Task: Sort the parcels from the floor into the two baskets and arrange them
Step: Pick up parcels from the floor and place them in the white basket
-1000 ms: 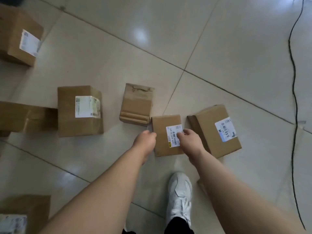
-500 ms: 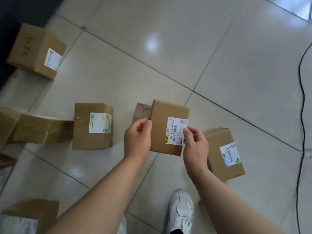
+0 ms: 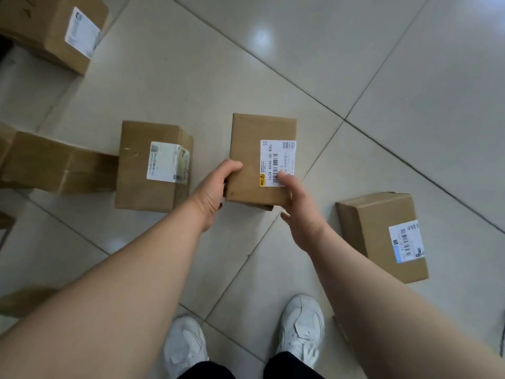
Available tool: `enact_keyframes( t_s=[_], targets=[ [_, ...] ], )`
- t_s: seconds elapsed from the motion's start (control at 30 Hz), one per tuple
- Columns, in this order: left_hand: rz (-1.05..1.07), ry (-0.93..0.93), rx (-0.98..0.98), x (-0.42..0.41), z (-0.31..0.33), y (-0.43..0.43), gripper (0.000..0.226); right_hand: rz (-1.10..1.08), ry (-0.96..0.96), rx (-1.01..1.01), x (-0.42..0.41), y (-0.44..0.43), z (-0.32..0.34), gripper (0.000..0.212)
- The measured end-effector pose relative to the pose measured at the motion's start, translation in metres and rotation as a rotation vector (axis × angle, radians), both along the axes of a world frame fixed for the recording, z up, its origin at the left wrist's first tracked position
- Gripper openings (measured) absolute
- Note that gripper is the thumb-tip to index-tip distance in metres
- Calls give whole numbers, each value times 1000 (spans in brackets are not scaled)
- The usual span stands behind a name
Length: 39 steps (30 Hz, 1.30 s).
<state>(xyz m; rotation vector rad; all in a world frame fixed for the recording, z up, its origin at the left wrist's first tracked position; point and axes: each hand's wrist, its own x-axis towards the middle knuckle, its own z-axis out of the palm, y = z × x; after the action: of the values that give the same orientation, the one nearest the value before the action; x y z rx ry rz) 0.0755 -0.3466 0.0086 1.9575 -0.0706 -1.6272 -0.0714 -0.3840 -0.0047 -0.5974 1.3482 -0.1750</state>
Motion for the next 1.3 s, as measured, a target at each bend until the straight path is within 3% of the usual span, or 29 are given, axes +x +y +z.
enact_keyframes(
  t_s=[0.27,0.6,0.83,1.1,1.3],
  targets=[
    [24,14,-22,0,69,17,23,4,113,-46,7,14,71,19],
    [51,-17,-232,40,286,26,29,63,22,-286,51,9,280,27],
    [252,-112,-361,60,455,66,31,181,-123,-388,88,28,444,27],
    [615,-232,-491,36,639,167,28,535,-273,-517,101,85,639,31],
    [814,-350,-511,29,751,268,35,744,-377,-574,121,170,747,21]
  ],
)
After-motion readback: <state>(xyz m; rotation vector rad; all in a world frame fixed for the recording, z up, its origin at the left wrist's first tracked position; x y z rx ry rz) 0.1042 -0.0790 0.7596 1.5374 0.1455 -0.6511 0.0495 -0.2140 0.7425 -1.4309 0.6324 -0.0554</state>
